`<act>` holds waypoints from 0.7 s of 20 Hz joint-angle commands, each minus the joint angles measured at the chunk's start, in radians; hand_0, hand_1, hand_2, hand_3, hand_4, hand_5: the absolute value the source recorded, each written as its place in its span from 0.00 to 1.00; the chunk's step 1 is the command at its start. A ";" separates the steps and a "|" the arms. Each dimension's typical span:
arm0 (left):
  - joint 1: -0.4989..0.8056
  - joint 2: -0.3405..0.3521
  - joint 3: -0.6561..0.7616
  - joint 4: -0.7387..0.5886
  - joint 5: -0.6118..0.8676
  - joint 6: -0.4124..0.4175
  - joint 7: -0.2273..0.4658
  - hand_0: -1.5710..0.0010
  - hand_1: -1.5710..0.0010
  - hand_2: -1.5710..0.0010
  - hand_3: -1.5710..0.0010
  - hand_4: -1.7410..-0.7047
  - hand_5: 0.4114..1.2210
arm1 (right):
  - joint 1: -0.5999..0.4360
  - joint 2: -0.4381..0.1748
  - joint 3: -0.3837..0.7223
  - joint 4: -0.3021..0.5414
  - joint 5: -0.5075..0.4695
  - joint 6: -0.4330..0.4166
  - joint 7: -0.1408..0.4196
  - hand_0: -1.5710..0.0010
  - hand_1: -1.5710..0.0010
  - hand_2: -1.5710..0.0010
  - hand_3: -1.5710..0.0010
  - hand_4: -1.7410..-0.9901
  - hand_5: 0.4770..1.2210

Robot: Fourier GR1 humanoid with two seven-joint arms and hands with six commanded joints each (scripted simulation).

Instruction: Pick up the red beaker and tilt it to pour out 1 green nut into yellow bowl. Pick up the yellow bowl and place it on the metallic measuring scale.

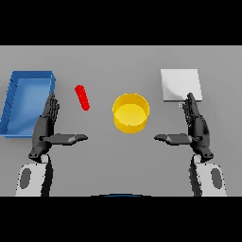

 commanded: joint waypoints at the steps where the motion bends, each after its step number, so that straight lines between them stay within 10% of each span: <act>1: 0.001 -0.002 -0.002 -0.001 -0.001 0.002 0.000 1.00 1.00 1.00 1.00 0.52 0.33 | -0.001 -0.001 -0.001 0.000 -0.001 0.000 0.000 1.00 1.00 1.00 1.00 0.75 0.13; 14: 0.090 0.038 -0.113 -0.139 -0.123 -0.013 0.039 1.00 1.00 1.00 1.00 0.54 0.31 | 0.055 -0.095 0.068 -0.075 0.143 0.008 -0.039 1.00 1.00 1.00 1.00 0.71 0.14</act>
